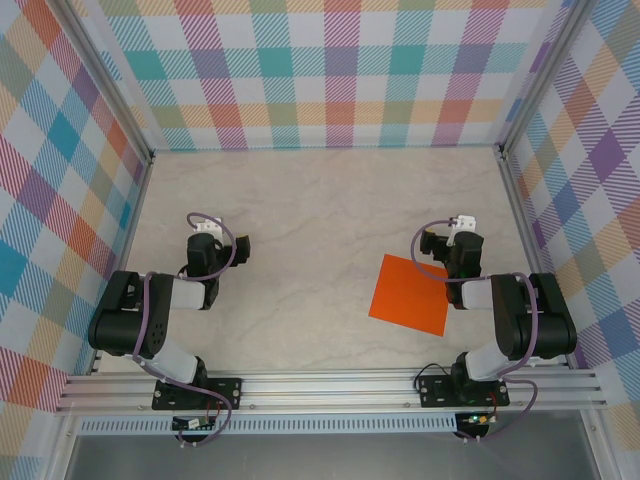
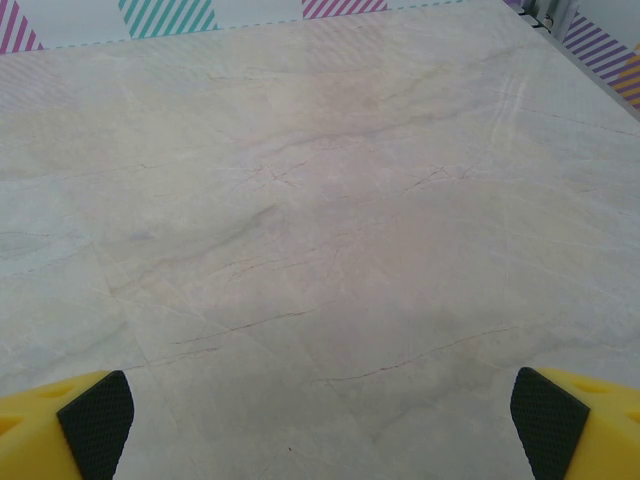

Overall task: Fold a paper plane with a square sheet of paper (pick it up from the middle)
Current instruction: Move the square sheet of paper to the center of the table.

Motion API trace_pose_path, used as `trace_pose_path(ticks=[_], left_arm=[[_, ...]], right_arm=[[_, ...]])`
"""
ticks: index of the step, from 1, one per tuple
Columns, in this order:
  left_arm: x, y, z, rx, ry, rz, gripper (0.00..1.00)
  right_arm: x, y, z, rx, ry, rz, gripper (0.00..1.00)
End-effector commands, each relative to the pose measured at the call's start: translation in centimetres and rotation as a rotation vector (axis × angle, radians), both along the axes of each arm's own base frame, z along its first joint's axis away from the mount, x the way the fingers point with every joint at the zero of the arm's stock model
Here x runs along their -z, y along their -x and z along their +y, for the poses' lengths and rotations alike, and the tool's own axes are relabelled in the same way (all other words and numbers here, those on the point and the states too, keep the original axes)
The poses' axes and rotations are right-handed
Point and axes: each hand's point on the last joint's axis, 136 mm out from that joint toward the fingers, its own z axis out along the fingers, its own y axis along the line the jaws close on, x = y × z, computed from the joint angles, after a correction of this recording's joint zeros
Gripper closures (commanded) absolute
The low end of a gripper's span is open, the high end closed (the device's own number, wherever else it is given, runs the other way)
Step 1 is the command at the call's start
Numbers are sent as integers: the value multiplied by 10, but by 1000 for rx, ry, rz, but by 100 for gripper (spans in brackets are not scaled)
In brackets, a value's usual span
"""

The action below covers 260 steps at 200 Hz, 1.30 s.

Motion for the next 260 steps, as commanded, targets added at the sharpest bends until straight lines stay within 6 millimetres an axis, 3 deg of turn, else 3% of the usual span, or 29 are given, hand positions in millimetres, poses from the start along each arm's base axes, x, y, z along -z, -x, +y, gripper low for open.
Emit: trace_pose_path(ticks=[1,30,56,89,100,124,146,161,185,203,232,260], left_arm=[[-10,-7,5,-7,4,-30,0],[-14,-2,3,5,5,-54,0],[-45,13,11,-52,17,-102,0],[-81,42,13,-64,60,-100,0],[-98,53,15,-85,86,-110,0],[-127,74,11,-92,204,-141,0],[-139,89,6,-95,283,-94,0],[-140,101,18,-192,307,-39,0],[-134,124,33,-376,413,70,0],[-130,127,14,-285,455,133,0],[-116,144,10,-284,462,233,0],[-120,148,-5,-192,494,219,0]], right_arm=[[-15,-8,1,-4,-12,-47,0],[-15,-8,1,-5,-10,-49,0],[-21,-7,13,-83,-11,-52,0],[-37,-1,10,-65,-17,-65,0],[-43,6,5,-17,-51,42,0],[-70,30,10,-2,-155,95,0],[-84,59,33,-59,-327,180,0],[-95,71,52,-115,-432,258,0],[-92,78,76,-171,-587,377,0],[-74,79,92,-212,-679,476,0],[-65,80,124,-353,-824,580,0],[-46,79,136,-310,-755,669,5]])
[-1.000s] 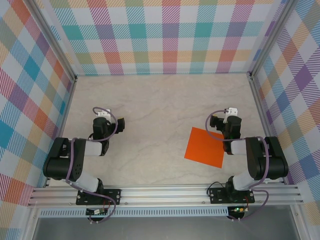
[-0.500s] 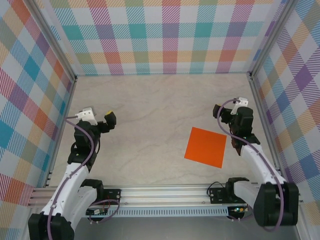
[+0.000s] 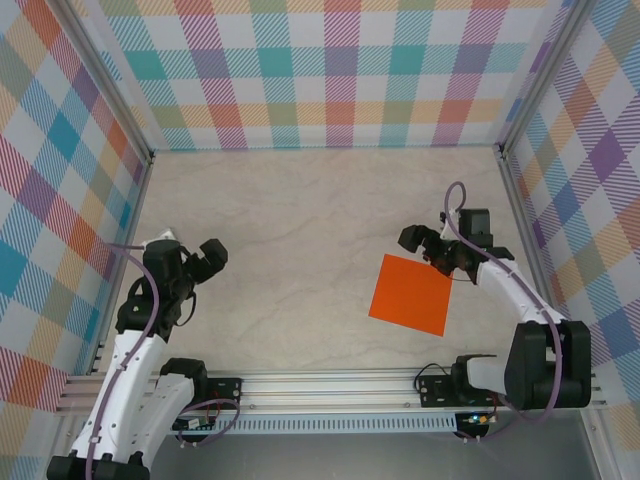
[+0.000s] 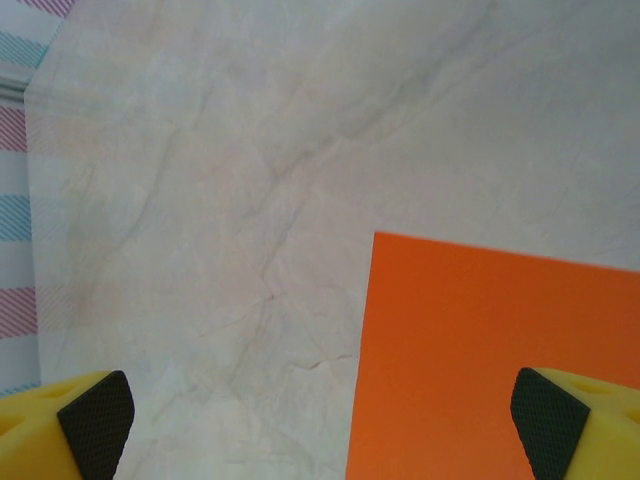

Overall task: Fold a paper plane with a square sheet of paper (pick it up from the middle)
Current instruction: Move the square sheet of paper to the center of the table.

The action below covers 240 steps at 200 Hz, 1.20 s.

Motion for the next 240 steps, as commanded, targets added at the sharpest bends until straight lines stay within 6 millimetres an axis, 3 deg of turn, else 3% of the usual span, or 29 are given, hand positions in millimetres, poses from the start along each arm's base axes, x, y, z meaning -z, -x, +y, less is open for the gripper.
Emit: trace_pose_path(ticks=[1,20,45,88,134,163,209,231,240], left_arm=[[3,12,-9,47,47,22,0],[9,16,-2,18,24,45,0],[9,15,-10,54,50,39,0],[17,9,-32,157,124,72,0],[29,6,-46,217,173,128,0],[38,7,-49,226,192,146,0],[48,5,-65,293,261,183,0],[53,3,-75,321,313,185,0],[54,2,-78,329,324,183,0]], right_arm=[[-3,4,23,-57,-24,63,5],[13,4,39,-103,33,130,12],[45,7,23,-13,263,271,11],[87,24,17,-7,347,414,10],[118,25,49,-120,379,462,10],[135,24,85,-239,367,463,11],[139,6,147,-322,306,444,11],[117,0,169,-395,307,377,11],[103,-2,169,-400,329,344,11]])
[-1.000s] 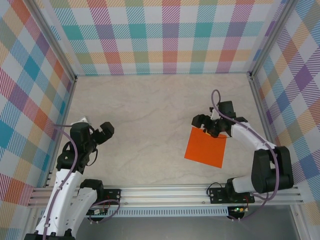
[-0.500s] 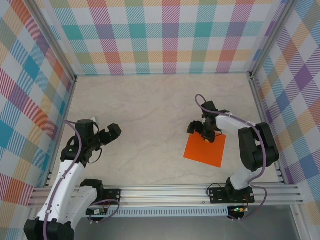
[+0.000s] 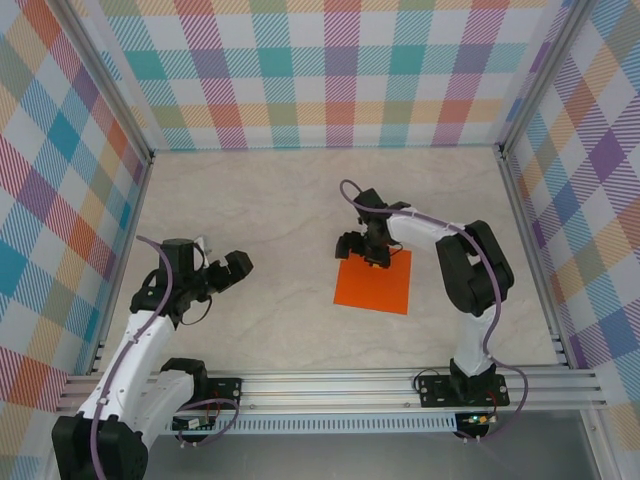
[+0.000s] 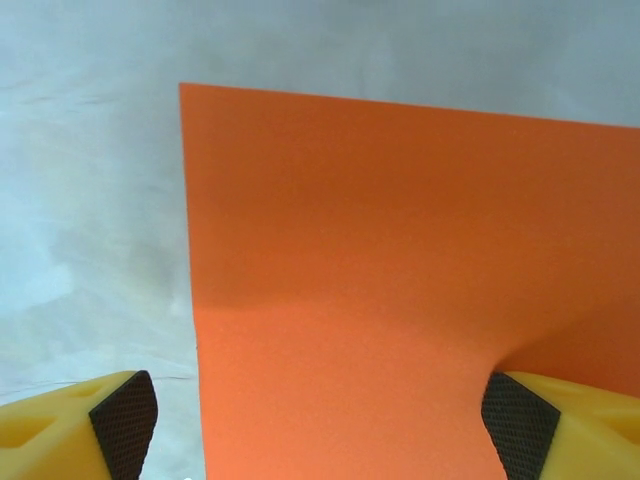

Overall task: Fold a paper plane with a square sheet of paper (pick it up from the middle)
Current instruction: Move the square sheet of paper to the center of the table.

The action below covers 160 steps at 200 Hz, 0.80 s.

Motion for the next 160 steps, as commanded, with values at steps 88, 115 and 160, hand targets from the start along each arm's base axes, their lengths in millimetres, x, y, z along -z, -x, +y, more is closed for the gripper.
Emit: trace_pose_path(ticks=[88,115,160], left_arm=[[11,-9,-70,146,70,-5,0],[26,-16,-86,168,40,23,0],[46,-27,-92,171,-10,84,0]], right_arm=[[2,41,-49,2,162,12,8],[19,37,-42,-37,159,41,9],[38,46,-28,-214,117,29,10]])
